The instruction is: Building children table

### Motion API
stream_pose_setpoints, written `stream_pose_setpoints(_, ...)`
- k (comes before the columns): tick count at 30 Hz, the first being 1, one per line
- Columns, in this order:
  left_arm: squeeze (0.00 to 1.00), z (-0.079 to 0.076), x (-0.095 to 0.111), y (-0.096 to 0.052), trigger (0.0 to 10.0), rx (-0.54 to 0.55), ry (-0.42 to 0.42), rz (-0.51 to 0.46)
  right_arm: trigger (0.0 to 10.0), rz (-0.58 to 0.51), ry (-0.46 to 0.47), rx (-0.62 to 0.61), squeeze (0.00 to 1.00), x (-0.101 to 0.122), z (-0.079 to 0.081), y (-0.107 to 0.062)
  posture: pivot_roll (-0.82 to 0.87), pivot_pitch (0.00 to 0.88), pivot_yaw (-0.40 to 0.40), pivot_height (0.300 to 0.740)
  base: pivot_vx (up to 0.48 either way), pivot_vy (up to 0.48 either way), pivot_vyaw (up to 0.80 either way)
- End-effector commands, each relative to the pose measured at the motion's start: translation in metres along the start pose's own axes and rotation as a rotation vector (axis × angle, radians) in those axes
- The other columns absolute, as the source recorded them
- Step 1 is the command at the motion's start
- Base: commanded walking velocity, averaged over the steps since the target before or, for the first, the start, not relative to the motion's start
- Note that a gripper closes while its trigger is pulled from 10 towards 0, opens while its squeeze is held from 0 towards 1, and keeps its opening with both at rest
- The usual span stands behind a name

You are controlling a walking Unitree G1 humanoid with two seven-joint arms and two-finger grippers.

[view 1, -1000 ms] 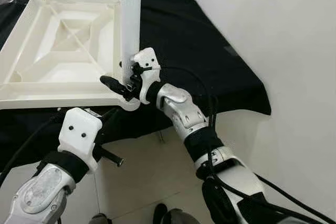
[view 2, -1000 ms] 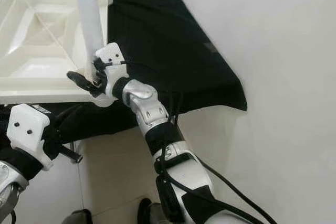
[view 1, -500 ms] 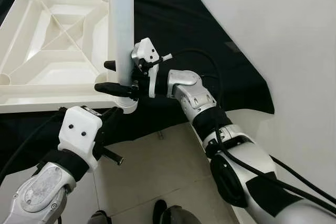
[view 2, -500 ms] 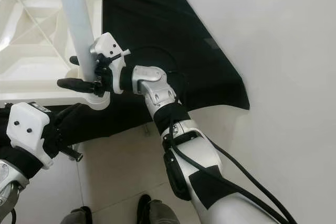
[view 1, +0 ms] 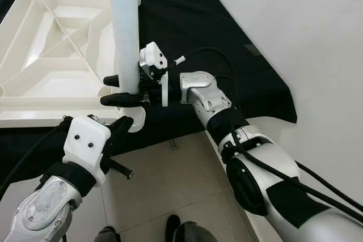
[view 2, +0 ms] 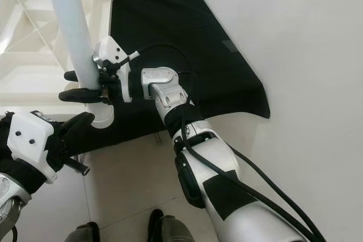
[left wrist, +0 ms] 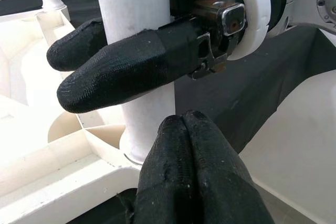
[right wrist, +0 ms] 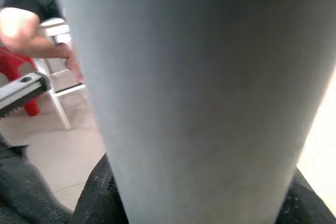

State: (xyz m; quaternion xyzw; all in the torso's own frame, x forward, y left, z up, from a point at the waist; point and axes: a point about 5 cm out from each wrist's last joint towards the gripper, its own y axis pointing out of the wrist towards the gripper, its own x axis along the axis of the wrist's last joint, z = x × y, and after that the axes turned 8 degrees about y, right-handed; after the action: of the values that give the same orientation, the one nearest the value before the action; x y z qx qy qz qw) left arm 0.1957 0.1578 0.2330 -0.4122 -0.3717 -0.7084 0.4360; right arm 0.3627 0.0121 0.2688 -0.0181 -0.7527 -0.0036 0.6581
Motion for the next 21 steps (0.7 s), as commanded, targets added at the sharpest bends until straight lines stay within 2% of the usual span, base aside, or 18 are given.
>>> stream_pose_setpoints(1, 0.00, -0.001, 0.000, -0.004, 10.0, -0.014, 0.000, 0.008, 0.0, 0.082, -0.003, -0.202, 0.00, -0.012, -0.011, -0.006, 0.22, 0.277, -0.192, 0.740, 0.000, 0.000, 0.00)
stream_pose_setpoints(2, 0.00, -0.001, 0.000, -0.004, 10.0, -0.014, 0.000, 0.008, 0.0, 0.082, -0.003, -0.202, 0.00, -0.012, -0.011, -0.006, 0.22, 0.277, -0.192, 0.740, 0.000, 0.000, 0.00)
stream_pose_setpoints(3, 0.00, -0.001, -0.001, -0.004, 10.0, -0.015, -0.002, 0.009, 0.0, 0.107, 0.045, -0.562, 0.00, -0.026, -0.025, -0.016, 0.20, 0.280, -0.193, 0.740, 0.000, 0.000, 0.00)
stream_pose_setpoints(4, 0.00, 0.000, -0.001, -0.004, 10.0, -0.015, -0.003, 0.009, 0.0, 0.134, 0.072, -0.813, 0.00, -0.037, -0.033, -0.026, 0.20, 0.280, -0.193, 0.740, 0.000, 0.000, 0.00)
stream_pose_setpoints(5, 0.00, 0.000, -0.001, -0.004, 10.0, -0.015, -0.003, 0.009, 0.0, 0.134, 0.072, -0.813, 0.00, -0.037, -0.033, -0.026, 0.20, 0.280, -0.193, 0.740, 0.000, 0.000, 0.00)
stream_pose_setpoints(7, 0.00, 0.000, -0.002, -0.003, 10.0, -0.017, -0.005, 0.011, 0.0, 0.123, 0.096, -0.890, 0.00, -0.072, -0.003, -0.022, 0.20, 0.291, -0.180, 0.740, 0.000, 0.000, 0.00)
stream_pose_setpoints(8, 0.00, 0.000, -0.002, -0.002, 10.0, -0.018, -0.004, 0.011, 0.0, 0.102, 0.098, -0.859, 0.00, -0.079, 0.011, -0.019, 0.20, 0.291, -0.180, 0.740, 0.000, 0.000, 0.00)
stream_pose_setpoints(10, 0.00, 0.000, -0.001, -0.001, 10.0, -0.018, -0.012, 0.003, 0.0, 0.085, 0.093, -0.857, 0.00, -0.080, 0.016, -0.017, 0.19, 0.275, -0.180, 0.740, 0.000, 0.000, 0.00)
stream_pose_setpoints(16, 0.00, -0.003, -0.001, 0.003, 10.0, -0.023, -0.021, -0.008, 0.0, 0.055, 0.066, -0.824, 0.00, -0.061, 0.002, 0.000, 0.20, 0.272, -0.204, 0.740, 0.000, 0.000, 0.00)
stream_pose_setpoints(17, 0.00, 0.000, -0.001, 0.002, 10.0, -0.006, -0.011, -0.009, 3.6, 0.056, 0.061, -0.806, 0.00, -0.051, -0.002, 0.010, 0.20, 0.273, -0.205, 0.740, 0.000, 0.000, 0.00)
stream_pose_setpoints(18, 0.00, 0.000, -0.001, 0.002, 10.0, -0.006, -0.011, -0.009, 3.6, 0.056, 0.061, -0.806, 0.00, -0.051, -0.002, 0.010, 0.20, 0.273, -0.205, 0.740, 0.000, 0.000, 0.00)
stream_pose_setpoints(19, 0.00, 0.003, -0.001, 0.001, 10.0, 0.006, -0.008, -0.009, 10.0, 0.029, 0.071, -0.789, 0.00, -0.045, -0.003, 0.014, 0.20, 0.274, -0.204, 0.740, 0.000, 0.000, 0.00)
stream_pose_setpoints(21, 0.00, 0.005, -0.001, 0.000, 10.0, 0.013, -0.007, -0.008, 10.0, -0.014, 0.060, -0.767, 0.00, -0.035, 0.001, 0.015, 0.21, 0.276, -0.202, 0.740, 0.000, 0.000, 0.00)
